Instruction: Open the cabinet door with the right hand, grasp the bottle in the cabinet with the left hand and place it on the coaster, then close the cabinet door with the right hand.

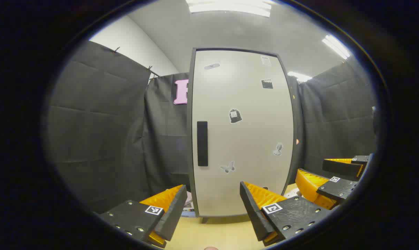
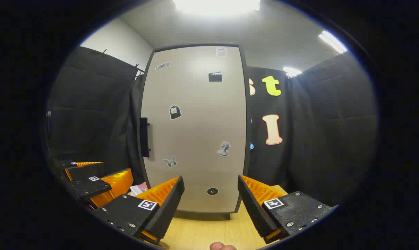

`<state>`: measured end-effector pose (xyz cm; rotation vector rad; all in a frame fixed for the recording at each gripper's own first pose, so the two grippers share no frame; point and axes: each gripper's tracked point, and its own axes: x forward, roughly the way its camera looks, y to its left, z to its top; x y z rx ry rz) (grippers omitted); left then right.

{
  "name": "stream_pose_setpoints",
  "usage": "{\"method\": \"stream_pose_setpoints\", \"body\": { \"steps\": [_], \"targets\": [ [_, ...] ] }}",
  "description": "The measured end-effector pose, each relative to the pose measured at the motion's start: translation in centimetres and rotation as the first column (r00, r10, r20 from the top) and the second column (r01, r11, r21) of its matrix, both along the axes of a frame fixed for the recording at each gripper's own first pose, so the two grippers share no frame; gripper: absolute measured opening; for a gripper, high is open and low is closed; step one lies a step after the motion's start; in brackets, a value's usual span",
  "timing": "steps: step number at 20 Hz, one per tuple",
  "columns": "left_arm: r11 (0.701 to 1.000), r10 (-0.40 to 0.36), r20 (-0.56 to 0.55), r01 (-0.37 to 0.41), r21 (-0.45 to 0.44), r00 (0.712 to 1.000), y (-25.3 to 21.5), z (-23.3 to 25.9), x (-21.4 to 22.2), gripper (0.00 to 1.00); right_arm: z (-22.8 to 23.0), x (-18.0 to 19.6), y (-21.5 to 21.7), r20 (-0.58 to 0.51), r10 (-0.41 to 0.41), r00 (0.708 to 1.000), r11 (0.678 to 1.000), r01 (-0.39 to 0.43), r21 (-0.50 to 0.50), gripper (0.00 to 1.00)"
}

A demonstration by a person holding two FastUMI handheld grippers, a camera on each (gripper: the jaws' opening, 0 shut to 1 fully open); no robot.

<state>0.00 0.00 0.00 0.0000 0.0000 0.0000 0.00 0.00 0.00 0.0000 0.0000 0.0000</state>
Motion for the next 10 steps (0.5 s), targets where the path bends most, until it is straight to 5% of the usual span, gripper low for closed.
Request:
{"method": "stream_pose_setpoints", "body": {
  "steps": [2, 5, 6, 7, 10],
  "targets": [
    [1.000, 0.000, 0.000, 0.000, 0.002, 1.000, 0.05, 0.08, 0.17, 0.94, 0.00, 0.04, 0.00, -0.003, 0.000, 1.000, 1.000, 0.000, 0.002, 0.95],
    [1.000, -0.005, -0.003, 0.005, -0.001, 1.000, -0.10, 0.10, 0.41, 0.94, 0.09, 0.11, -0.06, -0.002, -0.003, 1.000, 1.000, 0.003, 0.003, 0.95],
    [1.000, -0.005, -0.003, 0.005, 0.001, 1.000, -0.12, 0.18, 0.51, 0.88, 0.07, 0.11, -0.04, 0.000, -0.004, 1.000, 1.000, 0.004, 0.002, 0.96],
    [1.000, -0.009, -0.001, 0.009, 0.001, 1.000, -0.19, 0.18, 0.62, 0.94, 0.13, 0.15, -0.06, 0.000, -0.006, 1.000, 1.000, 0.006, 0.003, 0.95],
    [1.000, -0.017, 0.000, 0.017, 0.002, 1.000, -0.38, 0.30, 0.97, 0.94, 0.04, 0.34, -0.09, 0.000, -0.010, 1.000, 1.000, 0.010, 0.013, 0.95]
  ]
}}
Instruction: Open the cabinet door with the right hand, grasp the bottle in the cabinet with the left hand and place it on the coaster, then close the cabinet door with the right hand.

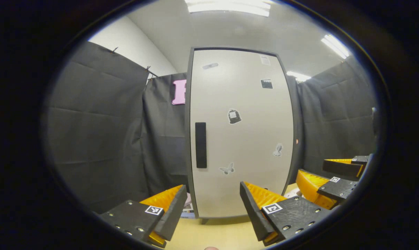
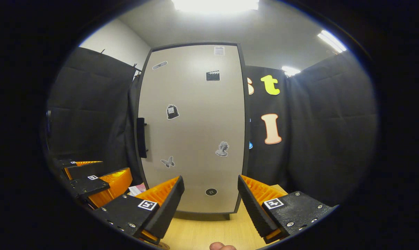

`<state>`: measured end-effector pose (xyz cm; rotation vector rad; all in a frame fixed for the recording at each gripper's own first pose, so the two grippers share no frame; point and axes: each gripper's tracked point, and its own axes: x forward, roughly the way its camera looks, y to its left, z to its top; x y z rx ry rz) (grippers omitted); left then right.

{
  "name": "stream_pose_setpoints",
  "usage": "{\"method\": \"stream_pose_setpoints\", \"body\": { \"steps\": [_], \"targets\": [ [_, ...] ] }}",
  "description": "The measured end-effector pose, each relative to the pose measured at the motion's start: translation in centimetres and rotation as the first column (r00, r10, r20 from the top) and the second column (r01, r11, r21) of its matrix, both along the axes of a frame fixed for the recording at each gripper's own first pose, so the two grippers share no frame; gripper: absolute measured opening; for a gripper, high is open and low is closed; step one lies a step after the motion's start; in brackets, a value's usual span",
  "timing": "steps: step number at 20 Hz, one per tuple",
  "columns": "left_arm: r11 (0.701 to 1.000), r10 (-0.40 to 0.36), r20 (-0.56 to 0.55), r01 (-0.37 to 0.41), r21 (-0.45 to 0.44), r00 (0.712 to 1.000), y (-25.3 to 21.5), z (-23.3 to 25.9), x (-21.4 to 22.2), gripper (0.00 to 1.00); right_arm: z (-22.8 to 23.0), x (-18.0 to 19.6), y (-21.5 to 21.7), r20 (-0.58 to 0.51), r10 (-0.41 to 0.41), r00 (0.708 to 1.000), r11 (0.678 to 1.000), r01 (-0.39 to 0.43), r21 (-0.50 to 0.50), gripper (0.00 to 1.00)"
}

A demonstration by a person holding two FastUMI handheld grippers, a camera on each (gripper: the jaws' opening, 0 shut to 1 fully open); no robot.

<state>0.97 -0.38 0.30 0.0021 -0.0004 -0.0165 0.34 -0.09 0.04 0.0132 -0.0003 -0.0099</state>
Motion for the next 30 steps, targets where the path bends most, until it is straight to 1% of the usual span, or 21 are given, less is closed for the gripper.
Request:
{"method": "stream_pose_setpoints", "body": {
  "steps": [1, 7, 13, 17, 23, 26, 27, 28, 30],
  "targets": [
    [1.000, -0.001, 0.001, 0.001, 0.001, 1.000, 0.0, 0.1, -0.1, 0.88, 0.1, 0.0, -0.1, 0.000, -0.002, 1.000, 1.000, 0.002, 0.001, 0.95],
    [1.000, -0.006, -0.003, 0.006, -0.007, 1.000, 0.3, 0.0, 0.5, 0.88, 0.1, 0.6, -0.2, 0.007, -0.008, 1.000, 1.000, 0.008, -0.001, 0.95],
    [1.000, -0.006, -0.003, 0.006, -0.010, 1.000, 1.2, -0.2, 0.8, 0.88, 0.9, 2.9, 0.2, 0.020, -0.005, 1.000, 1.000, 0.005, -0.016, 0.96],
    [1.000, 0.004, -0.001, -0.004, 0.000, 1.000, 2.8, -0.5, 0.8, 0.88, 1.9, 4.6, 1.4, 0.042, 0.014, 0.999, 1.000, -0.013, -0.025, 0.95],
    [0.999, 0.032, -0.012, -0.032, -0.003, 0.999, 6.5, -2.2, -0.4, 0.88, 4.7, 8.0, 5.6, 0.082, 0.082, 0.993, 0.996, -0.079, -0.034, 0.95],
    [0.999, 0.048, -0.029, -0.048, 0.001, 0.998, 8.4, -3.4, -1.0, 0.88, 5.8, 9.7, 8.6, 0.092, 0.121, 0.988, 0.992, -0.118, -0.034, 0.95],
    [0.998, 0.055, -0.033, -0.055, 0.004, 0.998, 9.2, -3.8, -1.2, 0.88, 6.2, 10.3, 9.6, 0.096, 0.133, 0.986, 0.991, -0.131, -0.035, 0.94],
    [0.998, 0.062, -0.035, -0.062, 0.007, 0.997, 9.9, -4.1, -1.5, 0.88, 6.4, 10.9, 10.5, 0.100, 0.145, 0.984, 0.989, -0.142, -0.036, 0.95],
    [0.997, 0.077, -0.041, -0.077, 0.015, 0.996, 11.3, -4.8, -2.1, 0.88, 6.6, 12.1, 12.4, 0.101, 0.171, 0.980, 0.985, -0.167, -0.039, 0.95]
  ]
}}
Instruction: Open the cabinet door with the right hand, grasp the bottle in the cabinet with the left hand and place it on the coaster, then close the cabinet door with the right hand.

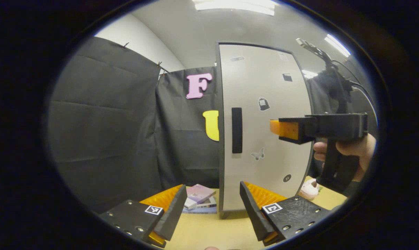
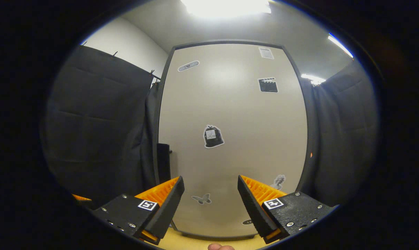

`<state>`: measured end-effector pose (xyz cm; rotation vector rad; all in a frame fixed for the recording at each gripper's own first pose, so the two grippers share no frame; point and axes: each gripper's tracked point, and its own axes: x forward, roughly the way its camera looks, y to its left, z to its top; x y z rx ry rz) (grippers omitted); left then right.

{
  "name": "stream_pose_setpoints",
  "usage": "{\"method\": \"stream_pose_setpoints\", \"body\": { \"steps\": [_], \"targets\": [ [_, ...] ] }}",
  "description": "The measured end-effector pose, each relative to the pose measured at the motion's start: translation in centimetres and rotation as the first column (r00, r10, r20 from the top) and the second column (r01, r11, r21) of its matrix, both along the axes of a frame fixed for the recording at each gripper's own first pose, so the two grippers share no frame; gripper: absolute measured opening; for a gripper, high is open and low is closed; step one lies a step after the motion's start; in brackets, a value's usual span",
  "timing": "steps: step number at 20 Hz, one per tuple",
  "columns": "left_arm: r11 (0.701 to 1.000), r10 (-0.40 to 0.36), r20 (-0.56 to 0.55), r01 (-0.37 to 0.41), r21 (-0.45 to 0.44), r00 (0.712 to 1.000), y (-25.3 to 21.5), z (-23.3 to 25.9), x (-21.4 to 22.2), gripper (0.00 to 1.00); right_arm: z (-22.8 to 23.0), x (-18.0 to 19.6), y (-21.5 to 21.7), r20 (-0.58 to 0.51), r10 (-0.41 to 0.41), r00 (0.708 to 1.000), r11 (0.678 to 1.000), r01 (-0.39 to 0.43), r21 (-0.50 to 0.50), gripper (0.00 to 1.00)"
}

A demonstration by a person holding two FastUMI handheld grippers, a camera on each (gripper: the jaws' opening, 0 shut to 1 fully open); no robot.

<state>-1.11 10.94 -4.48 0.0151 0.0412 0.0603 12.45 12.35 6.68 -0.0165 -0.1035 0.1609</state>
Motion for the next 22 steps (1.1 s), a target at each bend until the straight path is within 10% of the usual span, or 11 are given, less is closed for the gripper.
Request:
{"method": "stream_pose_setpoints", "body": {
  "steps": [11, 13, 16, 22],
  "targets": [
    [0.997, 0.048, -0.084, -0.053, -0.052, 0.995, 4.8, -4.9, -2.6, 0.88, -2.4, 6.1, 9.9, -0.051, 0.075, 0.996, 0.994, -0.079, -0.077, 0.95],
    [0.996, 0.057, -0.089, -0.062, -0.057, 0.994, 4.8, -4.9, -2.6, 0.88, -3.8, 6.9, 10.7, -0.099, 0.089, 0.991, 0.991, -0.098, -0.091, 0.82],
    [0.995, 0.076, -0.102, -0.083, -0.064, 0.992, 5.6, -5.8, -2.6, 0.88, -4.2, 7.4, 10.1, -0.131, 0.052, 0.990, 0.996, -0.061, -0.067, 0.36],
    [0.992, 0.095, -0.122, -0.104, -0.071, 0.988, 7.0, -6.9, -3.6, 0.94, -4.4, 7.2, 10.1, -0.143, 0.107, 0.984, 0.990, -0.118, -0.073, 0.20]
  ]
}}
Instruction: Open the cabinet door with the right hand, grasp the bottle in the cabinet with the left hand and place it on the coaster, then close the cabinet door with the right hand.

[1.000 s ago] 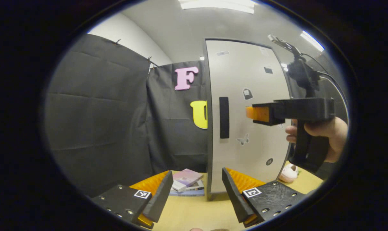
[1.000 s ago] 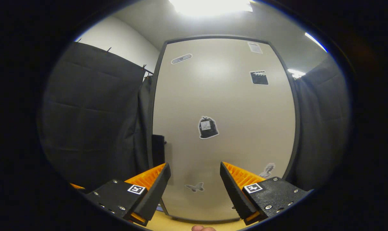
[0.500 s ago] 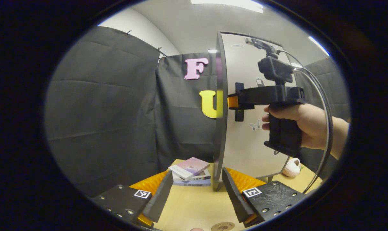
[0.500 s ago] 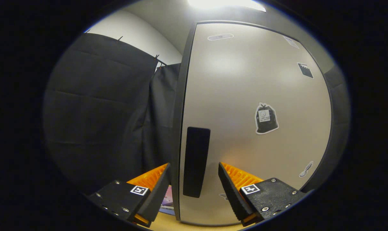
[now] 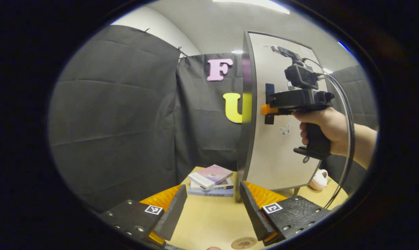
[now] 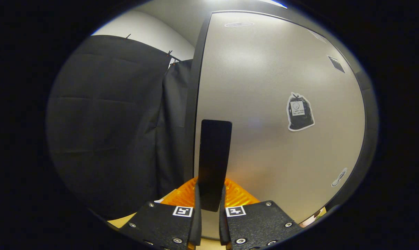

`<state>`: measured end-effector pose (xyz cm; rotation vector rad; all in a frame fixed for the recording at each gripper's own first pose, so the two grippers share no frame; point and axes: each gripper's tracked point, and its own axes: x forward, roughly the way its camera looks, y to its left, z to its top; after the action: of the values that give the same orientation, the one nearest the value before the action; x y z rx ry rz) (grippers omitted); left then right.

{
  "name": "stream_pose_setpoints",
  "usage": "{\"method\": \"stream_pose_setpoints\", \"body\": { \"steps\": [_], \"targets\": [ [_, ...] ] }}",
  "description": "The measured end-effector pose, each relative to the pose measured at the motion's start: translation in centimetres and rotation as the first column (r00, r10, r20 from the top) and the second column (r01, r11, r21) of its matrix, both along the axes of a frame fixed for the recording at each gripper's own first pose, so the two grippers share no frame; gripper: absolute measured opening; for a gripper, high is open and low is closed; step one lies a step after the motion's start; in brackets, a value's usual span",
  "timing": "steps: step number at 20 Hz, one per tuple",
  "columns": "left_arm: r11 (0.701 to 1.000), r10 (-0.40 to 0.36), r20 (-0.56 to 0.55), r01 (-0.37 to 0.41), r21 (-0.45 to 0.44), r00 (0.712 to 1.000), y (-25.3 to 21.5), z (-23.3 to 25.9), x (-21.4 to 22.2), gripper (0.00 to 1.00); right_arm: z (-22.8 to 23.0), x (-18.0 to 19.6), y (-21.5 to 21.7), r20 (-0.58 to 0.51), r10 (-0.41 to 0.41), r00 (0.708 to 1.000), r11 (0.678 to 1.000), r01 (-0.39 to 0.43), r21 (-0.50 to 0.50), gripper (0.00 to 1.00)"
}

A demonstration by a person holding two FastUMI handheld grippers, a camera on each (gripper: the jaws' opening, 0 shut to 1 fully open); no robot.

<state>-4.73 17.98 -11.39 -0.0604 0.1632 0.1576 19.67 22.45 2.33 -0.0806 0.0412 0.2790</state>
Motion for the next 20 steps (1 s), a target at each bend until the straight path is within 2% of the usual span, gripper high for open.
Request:
{"method": "stream_pose_setpoints", "body": {
  "steps": [2, 4, 5, 6, 8, 9, 11, 12, 13, 14, 20],
  "targets": [
    [1.000, 0.000, -0.002, 0.000, 0.012, 1.000, 0.0, -0.2, 0.4, 0.81, 0.0, -0.2, 0.0, -0.007, 0.023, 1.000, 1.000, -0.023, 0.006, 0.17],
    [1.000, -0.002, -0.002, 0.002, 0.025, 1.000, 0.3, -0.3, 0.5, 0.82, 0.0, -0.9, 0.0, -0.012, 0.051, 0.999, 0.999, -0.051, 0.008, 0.17],
    [1.000, -0.002, -0.001, 0.002, 0.029, 1.000, 0.4, -0.3, 0.2, 0.94, 0.1, -1.3, 0.0, -0.010, 0.062, 0.998, 0.998, -0.062, 0.003, 0.16],
    [1.000, -0.004, 0.001, 0.004, 0.027, 1.000, 0.4, -0.4, 0.0, 0.88, 0.1, -1.7, 0.0, -0.010, 0.072, 0.997, 0.997, -0.072, 0.000, 0.16],
    [1.000, -0.004, -0.002, 0.004, 0.021, 1.000, 0.4, -0.5, -0.4, 0.94, 0.2, -2.5, 0.0, -0.016, 0.103, 0.995, 0.995, -0.103, 0.000, 0.17],
    [1.000, -0.001, -0.005, 0.001, 0.020, 1.000, 0.5, -0.7, -0.5, 0.88, 0.2, -3.0, -0.1, -0.020, 0.120, 0.993, 0.993, -0.120, 0.005, 0.16],
    [1.000, 0.011, -0.003, -0.011, 0.029, 1.000, 0.3, -0.6, -0.8, 0.88, 0.1, -3.9, -0.1, -0.025, 0.154, 0.988, 0.988, -0.154, 0.009, 0.16],
    [0.999, 0.019, 0.002, -0.019, 0.039, 1.000, 0.1, -0.1, -1.1, 0.94, 0.2, -4.3, -0.3, -0.023, 0.170, 0.985, 0.985, -0.170, 0.010, 0.17],
    [0.998, 0.029, 0.010, -0.030, 0.050, 1.000, -0.2, 0.5, -1.8, 0.94, 0.2, -4.9, -0.4, -0.022, 0.185, 0.983, 0.983, -0.184, 0.017, 0.16],
    [0.998, 0.038, 0.013, -0.039, 0.056, 0.999, -0.6, 1.0, -2.4, 0.88, 0.3, -5.3, -0.5, -0.022, 0.197, 0.980, 0.980, -0.196, 0.026, 0.17],
    [0.996, 0.046, -0.021, -0.044, 0.071, 0.999, -4.3, 2.0, -7.0, 0.88, 0.0, -6.7, -1.7, -0.047, 0.247, 0.968, 0.968, -0.244, 0.050, 0.17]
  ]
}}
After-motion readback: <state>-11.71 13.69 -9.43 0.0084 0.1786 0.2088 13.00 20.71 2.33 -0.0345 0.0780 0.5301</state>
